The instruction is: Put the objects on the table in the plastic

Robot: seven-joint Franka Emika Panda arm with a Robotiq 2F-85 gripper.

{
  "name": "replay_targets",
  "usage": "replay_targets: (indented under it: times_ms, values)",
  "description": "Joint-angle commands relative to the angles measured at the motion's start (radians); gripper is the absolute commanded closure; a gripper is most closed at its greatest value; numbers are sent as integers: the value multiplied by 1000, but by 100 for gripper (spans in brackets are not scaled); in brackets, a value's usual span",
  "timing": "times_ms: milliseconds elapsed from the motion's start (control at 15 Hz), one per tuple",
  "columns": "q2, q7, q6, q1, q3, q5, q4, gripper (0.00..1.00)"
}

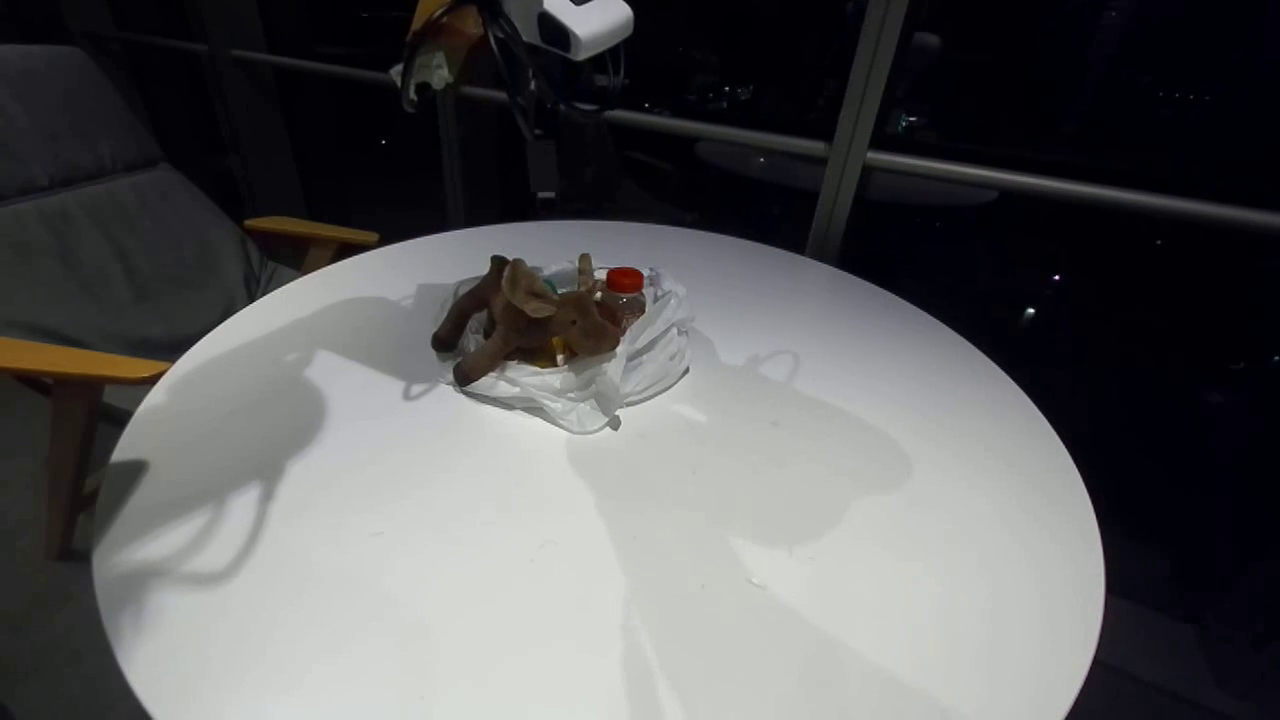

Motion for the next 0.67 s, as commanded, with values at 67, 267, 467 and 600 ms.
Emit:
replay_targets:
  times_ms: [67, 267, 467, 600]
  values:
    - [22, -37, 15, -2, 28, 40, 35, 0]
    - [-21, 20, -73, 37, -11, -3, 13, 0]
    - [-65, 139, -156, 73, -54, -29, -8, 0]
    - [-79, 207, -225, 77, -63, -46, -8, 0]
